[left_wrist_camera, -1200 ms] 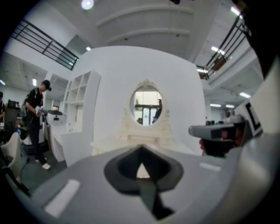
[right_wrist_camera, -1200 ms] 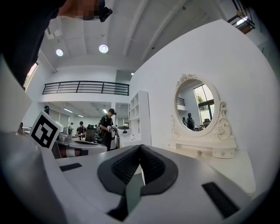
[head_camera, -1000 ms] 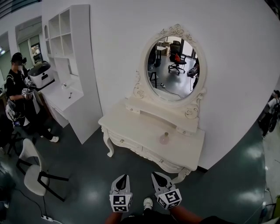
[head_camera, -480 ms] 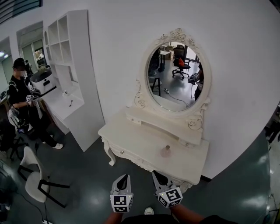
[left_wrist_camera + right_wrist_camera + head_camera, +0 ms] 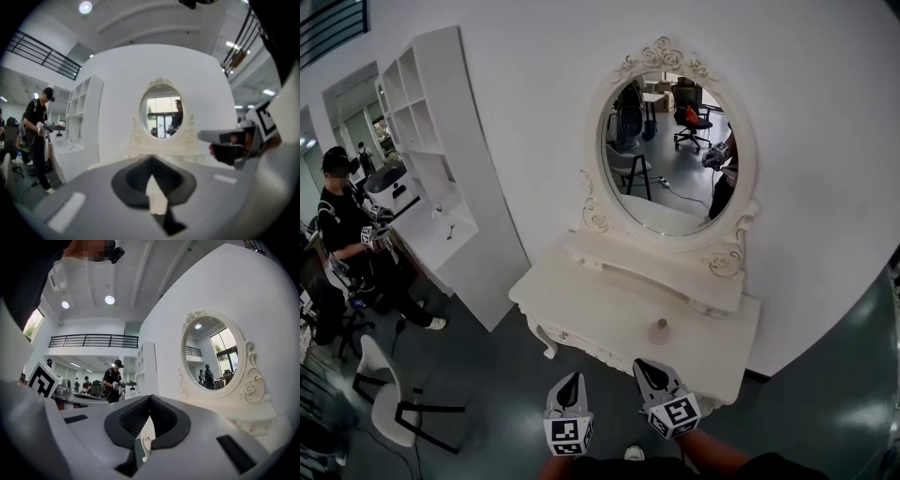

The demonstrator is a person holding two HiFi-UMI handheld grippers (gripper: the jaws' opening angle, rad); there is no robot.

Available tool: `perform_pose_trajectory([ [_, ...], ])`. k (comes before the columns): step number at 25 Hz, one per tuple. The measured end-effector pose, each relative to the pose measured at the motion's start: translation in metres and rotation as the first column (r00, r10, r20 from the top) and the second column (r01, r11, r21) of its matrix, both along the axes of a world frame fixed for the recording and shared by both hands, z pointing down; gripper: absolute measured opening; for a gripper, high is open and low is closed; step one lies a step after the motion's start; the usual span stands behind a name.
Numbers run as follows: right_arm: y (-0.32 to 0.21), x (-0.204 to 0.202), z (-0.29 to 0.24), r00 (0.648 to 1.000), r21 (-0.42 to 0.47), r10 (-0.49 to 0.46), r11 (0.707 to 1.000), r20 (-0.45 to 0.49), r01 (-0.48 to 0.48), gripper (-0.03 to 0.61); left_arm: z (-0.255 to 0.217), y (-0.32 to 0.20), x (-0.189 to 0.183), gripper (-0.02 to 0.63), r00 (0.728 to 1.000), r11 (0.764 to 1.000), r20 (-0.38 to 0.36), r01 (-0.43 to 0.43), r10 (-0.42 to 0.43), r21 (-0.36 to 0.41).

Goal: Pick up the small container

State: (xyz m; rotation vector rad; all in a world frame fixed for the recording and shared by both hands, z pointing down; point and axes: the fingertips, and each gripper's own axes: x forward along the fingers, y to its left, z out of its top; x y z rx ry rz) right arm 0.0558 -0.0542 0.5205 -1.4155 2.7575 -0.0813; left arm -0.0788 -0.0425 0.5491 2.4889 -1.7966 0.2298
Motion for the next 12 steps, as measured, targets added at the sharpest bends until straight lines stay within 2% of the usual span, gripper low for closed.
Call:
perform_pose_trajectory([
  [9, -0.040, 0.000, 0.008, 1.000, -0.006, 0.026, 1.000, 0.013, -0.026, 0.005, 0.004, -0.045, 0.000, 0.008, 1.000, 1.000, -0.003, -0.026, 0.026, -0.005],
  [12, -0.057, 0.002, 0.008, 0.998, -0.003, 0.061, 0.998, 0.001, -0.061, 0.005, 0.008, -0.068, 0.003, 0.008, 0.998, 0.998, -0.014, -0.061, 0.061, -0.010],
])
